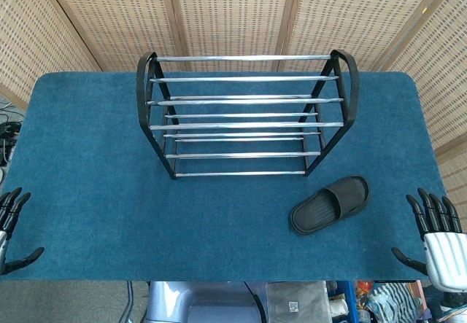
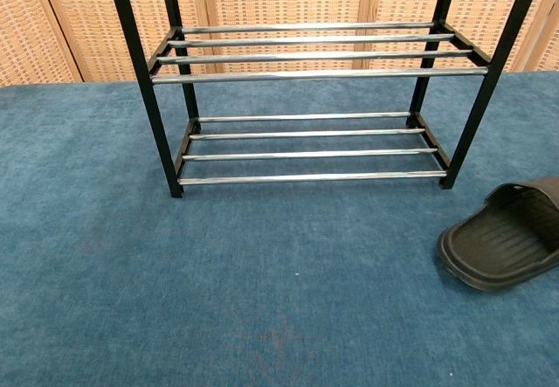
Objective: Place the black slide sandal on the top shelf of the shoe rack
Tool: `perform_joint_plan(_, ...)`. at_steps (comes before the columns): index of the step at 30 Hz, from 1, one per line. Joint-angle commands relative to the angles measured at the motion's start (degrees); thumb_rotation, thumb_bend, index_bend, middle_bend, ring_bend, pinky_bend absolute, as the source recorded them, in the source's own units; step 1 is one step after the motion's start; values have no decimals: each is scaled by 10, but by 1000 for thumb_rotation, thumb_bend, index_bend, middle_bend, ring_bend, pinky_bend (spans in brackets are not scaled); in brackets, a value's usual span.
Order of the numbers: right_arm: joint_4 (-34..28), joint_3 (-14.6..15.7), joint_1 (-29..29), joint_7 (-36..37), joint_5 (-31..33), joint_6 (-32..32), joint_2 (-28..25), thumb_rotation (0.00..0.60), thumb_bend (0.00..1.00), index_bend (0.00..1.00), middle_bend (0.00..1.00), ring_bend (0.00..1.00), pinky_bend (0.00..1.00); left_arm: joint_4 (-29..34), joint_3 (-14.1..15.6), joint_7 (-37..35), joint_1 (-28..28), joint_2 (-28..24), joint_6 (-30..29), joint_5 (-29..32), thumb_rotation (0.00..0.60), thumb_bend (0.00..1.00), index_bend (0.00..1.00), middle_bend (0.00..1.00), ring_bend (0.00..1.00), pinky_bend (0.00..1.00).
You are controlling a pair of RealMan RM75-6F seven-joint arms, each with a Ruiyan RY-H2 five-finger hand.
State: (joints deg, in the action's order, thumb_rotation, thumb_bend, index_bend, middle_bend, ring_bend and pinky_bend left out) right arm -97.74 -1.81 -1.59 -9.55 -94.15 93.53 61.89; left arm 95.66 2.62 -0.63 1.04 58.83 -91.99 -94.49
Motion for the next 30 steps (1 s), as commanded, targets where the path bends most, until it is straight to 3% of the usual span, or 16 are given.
perform_joint_plan(1, 0, 1, 0, 1, -1, -2, -1, 600, 0, 0, 0, 0, 0, 0, 0, 0, 0, 0, 0, 0, 600, 171, 0, 0, 0, 0)
perform_joint_plan(8, 3, 10, 8, 9, -10, -21, -5, 600, 0, 0, 0, 0, 0, 0, -1, 0, 0, 0, 2, 1, 600, 172, 0, 0, 0, 0)
perform_joint_plan(10, 5, 21, 25, 29, -29, -51, -10, 600, 0, 0, 0, 0, 0, 0, -2, 0, 0, 1, 2, 4, 600, 172, 0, 0, 0, 0)
perform_joint_plan(20, 73, 38, 187, 142, -144, -226, 9, 600, 0, 0, 0, 0, 0, 10, -10, 16, -8, 3, 19, 22, 600, 172, 0, 0, 0, 0)
perform_joint_plan(30, 107, 16, 279, 78, -103, -369, 82, 600, 0, 0, 0, 0, 0, 13, -18, 34, -22, 8, 53, 50, 600, 171, 0, 0, 0, 0)
